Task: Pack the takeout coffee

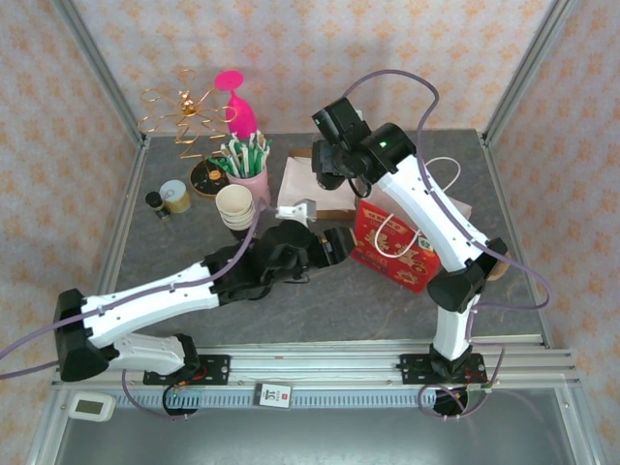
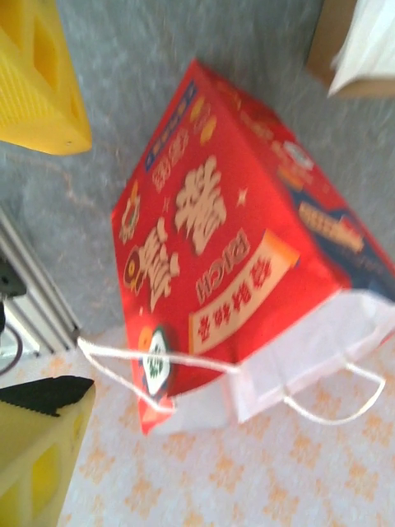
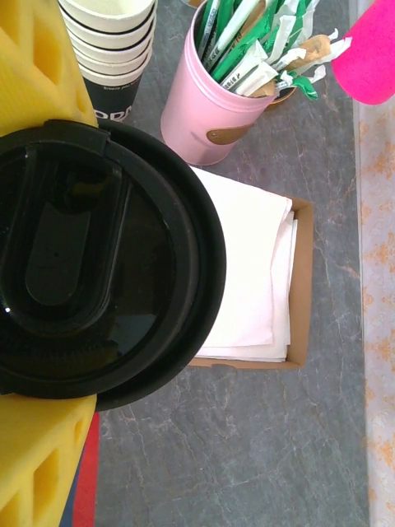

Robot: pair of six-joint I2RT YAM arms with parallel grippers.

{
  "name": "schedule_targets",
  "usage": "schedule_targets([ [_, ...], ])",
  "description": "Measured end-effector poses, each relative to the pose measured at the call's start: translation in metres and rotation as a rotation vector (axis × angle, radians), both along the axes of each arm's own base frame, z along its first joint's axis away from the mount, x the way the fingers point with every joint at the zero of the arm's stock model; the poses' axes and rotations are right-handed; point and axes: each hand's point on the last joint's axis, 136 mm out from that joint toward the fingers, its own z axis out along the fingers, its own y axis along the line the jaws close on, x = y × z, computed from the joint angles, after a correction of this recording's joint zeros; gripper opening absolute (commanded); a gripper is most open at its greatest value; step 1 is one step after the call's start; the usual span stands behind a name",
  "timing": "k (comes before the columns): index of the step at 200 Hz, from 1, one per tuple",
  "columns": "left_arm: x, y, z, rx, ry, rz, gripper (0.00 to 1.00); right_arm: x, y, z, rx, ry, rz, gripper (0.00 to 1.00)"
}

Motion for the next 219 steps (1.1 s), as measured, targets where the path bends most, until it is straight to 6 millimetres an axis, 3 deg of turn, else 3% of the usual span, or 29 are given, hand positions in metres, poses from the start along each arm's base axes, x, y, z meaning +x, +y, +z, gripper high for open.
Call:
schedule_targets([
  [62, 0.013, -0.052, 0.007, -0.086, 0.014, -0.052, 0.75, 0.0, 0.0, 0.0, -0.007, 0.001, 0.017, 0.71],
  [90, 0.02, -0.079, 0.001, -0.082, 0.035, -0.087, 0.72, 0.001, -0.001, 0.0, -0.008, 0.002, 0.017, 0.71],
  [107, 0.025, -0.09, -0.008, -0.055, 0.049, -0.092, 0.63, 0.002, -0.002, 0.0, -0.009, 0.002, 0.015, 0.71],
  [150, 0.021, -0.091, -0.032, -0.03, 0.089, -0.108, 0.29, 0.005, -0.004, 0.001, -0.006, -0.002, 0.012, 0.71],
  [192, 0.021, -0.083, -0.025, -0.009, 0.053, -0.102, 0.0, 0.007, -0.007, 0.001, -0.006, -0.003, 0.006, 0.71],
  [219, 0.019, -0.064, -0.014, 0.005, 0.032, -0.094, 0.0, 0.008, -0.009, 0.001, -0.008, -0.004, 0.002, 0.71],
])
